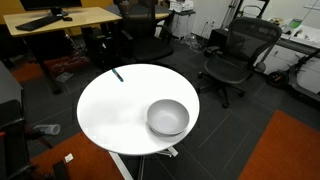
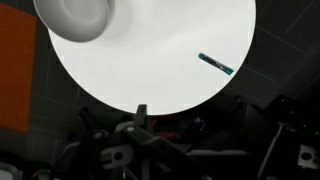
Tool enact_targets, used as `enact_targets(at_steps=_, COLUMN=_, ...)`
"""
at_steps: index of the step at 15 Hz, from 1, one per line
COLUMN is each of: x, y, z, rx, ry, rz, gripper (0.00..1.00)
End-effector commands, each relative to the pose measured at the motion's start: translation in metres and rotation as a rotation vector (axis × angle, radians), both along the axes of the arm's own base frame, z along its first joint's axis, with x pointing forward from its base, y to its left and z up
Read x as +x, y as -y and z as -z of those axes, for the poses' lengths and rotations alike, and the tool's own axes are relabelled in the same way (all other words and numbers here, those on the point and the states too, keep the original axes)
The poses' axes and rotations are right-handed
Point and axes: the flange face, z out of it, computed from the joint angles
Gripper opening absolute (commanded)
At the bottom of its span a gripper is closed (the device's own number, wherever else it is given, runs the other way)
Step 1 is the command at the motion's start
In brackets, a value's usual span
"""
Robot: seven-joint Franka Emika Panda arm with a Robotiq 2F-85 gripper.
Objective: Put the marker in the bowl
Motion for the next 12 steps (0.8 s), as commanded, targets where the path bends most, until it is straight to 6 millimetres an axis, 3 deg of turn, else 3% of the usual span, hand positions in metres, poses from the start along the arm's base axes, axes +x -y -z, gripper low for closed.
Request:
enact_targets(at_steps=1, x=0.008, y=-0.034, z=-0.006, rx=-0.019, ry=0.075, rz=-0.150, gripper=1.00)
enact_targets(at_steps=7, x=0.015, y=-0.090, z=-0.002, rx=-0.051, ry=0.177, rz=-0.452, gripper=1.00)
enact_targets(at_steps=12, x=0.016, y=-0.135, z=0.018, rx=-0.043, ry=0.194, rz=-0.687, gripper=1.00)
